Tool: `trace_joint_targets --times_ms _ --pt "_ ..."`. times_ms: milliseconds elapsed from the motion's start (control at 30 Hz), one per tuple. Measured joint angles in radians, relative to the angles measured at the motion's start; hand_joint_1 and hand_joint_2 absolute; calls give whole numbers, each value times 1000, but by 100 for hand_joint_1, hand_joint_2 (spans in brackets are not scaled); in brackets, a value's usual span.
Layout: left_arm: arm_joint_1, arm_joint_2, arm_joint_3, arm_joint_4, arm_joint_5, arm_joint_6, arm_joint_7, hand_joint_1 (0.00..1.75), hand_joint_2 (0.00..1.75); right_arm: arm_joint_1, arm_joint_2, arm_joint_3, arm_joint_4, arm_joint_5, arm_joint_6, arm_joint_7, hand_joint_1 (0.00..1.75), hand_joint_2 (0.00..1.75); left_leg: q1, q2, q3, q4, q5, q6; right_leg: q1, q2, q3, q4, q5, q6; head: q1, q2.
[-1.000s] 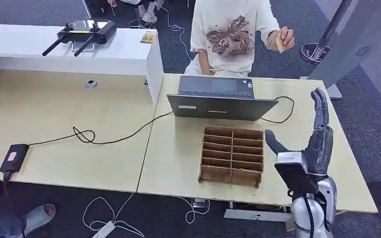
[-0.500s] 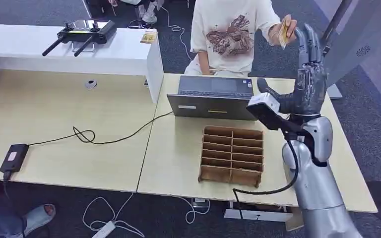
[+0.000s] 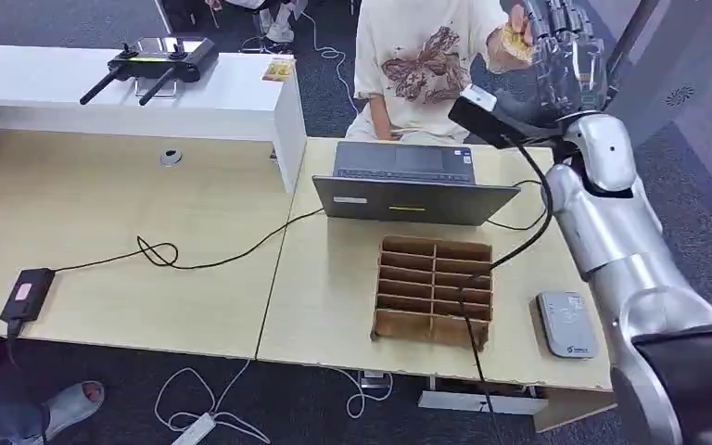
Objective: Pass the card to the sensor for recognition and then transmit it.
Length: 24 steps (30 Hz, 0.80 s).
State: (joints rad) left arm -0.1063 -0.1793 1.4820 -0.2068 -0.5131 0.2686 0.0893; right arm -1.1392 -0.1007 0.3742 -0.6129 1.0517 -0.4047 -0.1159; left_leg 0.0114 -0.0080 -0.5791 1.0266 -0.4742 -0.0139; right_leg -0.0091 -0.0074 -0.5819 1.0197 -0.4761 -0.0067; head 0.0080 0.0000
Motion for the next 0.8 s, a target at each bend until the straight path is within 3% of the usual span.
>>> trace_joint_targets --times_ms 267,800 --pt "-2 2 0 0 5 11 3 0 0 -50 3 2 132 -11 2 31 0 175 0 0 0 0 0 0 0 1 0 0 0 0 0 0" --pt "-2 2 0 0 10 13 2 0 0 -61 4 2 195 -19 -10 41 0 175 0 0 0 0 0 0 0 1 0 0 0 0 0 0"
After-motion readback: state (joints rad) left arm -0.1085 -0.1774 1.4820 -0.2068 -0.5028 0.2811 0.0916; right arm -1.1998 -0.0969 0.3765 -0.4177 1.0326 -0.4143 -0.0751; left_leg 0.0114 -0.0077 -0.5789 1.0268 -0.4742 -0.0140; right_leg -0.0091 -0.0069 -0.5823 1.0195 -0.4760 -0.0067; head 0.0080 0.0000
